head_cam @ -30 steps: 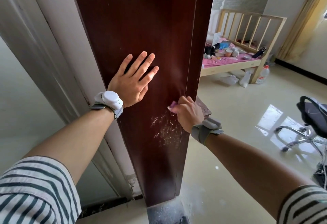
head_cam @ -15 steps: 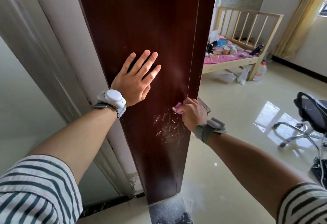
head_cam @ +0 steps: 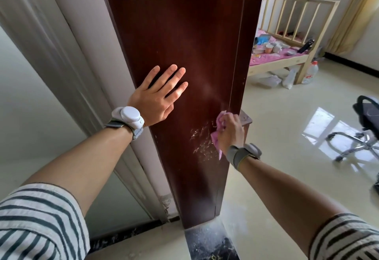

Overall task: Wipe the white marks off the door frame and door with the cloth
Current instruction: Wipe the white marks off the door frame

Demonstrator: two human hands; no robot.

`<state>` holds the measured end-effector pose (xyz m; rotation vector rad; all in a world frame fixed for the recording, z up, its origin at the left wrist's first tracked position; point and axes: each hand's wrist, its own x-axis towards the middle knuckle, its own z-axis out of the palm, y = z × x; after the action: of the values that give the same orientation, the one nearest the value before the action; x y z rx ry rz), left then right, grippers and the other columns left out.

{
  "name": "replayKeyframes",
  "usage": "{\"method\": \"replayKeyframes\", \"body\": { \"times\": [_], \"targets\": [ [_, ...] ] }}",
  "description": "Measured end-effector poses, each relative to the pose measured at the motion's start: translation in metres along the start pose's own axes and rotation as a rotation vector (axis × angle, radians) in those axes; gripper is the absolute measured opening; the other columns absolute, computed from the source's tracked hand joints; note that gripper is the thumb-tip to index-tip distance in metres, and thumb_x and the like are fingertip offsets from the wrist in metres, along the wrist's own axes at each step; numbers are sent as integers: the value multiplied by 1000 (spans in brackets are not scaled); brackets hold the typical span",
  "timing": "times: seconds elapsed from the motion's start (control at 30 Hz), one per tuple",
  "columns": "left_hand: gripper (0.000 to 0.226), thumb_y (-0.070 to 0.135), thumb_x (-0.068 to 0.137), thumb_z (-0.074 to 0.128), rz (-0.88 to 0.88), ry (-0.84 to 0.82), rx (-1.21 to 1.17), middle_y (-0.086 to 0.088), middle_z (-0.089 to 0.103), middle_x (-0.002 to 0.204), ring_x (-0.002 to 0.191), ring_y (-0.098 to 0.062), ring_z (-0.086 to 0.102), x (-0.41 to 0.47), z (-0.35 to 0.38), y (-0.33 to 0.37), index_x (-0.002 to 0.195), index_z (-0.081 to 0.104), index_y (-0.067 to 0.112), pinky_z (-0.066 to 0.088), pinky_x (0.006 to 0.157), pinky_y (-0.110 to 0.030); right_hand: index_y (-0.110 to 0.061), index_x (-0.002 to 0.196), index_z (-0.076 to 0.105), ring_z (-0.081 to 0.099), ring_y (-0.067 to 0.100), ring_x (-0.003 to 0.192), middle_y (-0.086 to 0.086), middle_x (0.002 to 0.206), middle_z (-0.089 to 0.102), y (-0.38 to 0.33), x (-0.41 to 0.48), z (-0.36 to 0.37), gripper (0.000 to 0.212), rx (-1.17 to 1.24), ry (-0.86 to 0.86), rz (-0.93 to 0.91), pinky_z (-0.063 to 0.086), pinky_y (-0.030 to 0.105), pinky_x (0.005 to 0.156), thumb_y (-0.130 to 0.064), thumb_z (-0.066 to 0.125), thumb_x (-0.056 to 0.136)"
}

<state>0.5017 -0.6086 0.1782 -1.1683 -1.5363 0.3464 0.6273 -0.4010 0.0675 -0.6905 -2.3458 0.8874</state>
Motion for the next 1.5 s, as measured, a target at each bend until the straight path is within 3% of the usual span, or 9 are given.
{"method": "replayKeyframes", "body": {
  "times": [0.1,0.2,0.43,0.6,0.8,0.93,1.1,1.37,1.5],
  "targets": [
    [52,22,94,49,-4,44,13,-14,34,157,146,-32,31,0,4,0,145,49,13,20,120,-52,-21,91,66,57,25,83,-2,90,52,7,-18,13,21,-128,-175,-85,37,27,66,-4,64,79],
    [51,23,95,48,-12,64,18,-13,35,157,146,-31,32,-1,5,2,145,49,14,19,120,-51,-17,97,63,55,24,84,2,98,54,14,-19,8,15,-50,-42,-97,46,30,70,-7,62,86],
    [50,24,96,47,-32,81,9,-11,37,156,145,-30,34,-4,7,4,145,49,15,20,120,-52,-16,90,61,49,19,80,0,95,53,-13,-4,12,18,51,151,64,30,23,65,-1,57,82],
    [50,24,96,49,-53,97,-2,-10,37,157,145,-30,34,-5,9,5,145,49,16,20,119,-52,-26,86,72,54,21,77,-1,89,57,-7,-32,25,17,-88,-189,8,35,25,67,-14,61,87],
    [50,23,96,47,-65,105,-2,-10,35,157,146,-30,32,-4,10,5,145,50,16,17,121,-52,-17,102,62,51,17,81,1,101,53,-10,-22,12,17,37,81,43,37,23,71,-8,60,87],
    [51,23,95,49,-72,114,0,-9,36,157,146,-30,32,-7,12,7,145,50,17,18,120,-52,-18,90,60,50,15,77,-6,93,48,-38,-22,34,15,79,177,11,33,22,65,-4,62,83],
    [50,23,95,50,-75,117,-13,-9,37,157,146,-29,33,-7,11,7,145,50,17,18,120,-52,-22,83,67,55,19,78,-6,89,51,-24,-48,57,24,1,-72,-23,44,29,65,1,61,77],
    [49,23,95,50,-76,127,1,-10,38,156,145,-29,34,-5,11,8,144,51,17,20,119,-52,-16,97,67,51,13,85,-6,102,49,-34,-42,50,26,55,97,-87,33,4,65,3,60,80],
    [49,23,95,50,-72,132,0,-9,39,155,145,-29,34,-5,11,7,143,52,17,20,119,-52,-15,90,71,55,25,89,2,96,53,-31,-60,82,16,-70,-190,-156,44,27,63,-7,57,84]
  ]
}}
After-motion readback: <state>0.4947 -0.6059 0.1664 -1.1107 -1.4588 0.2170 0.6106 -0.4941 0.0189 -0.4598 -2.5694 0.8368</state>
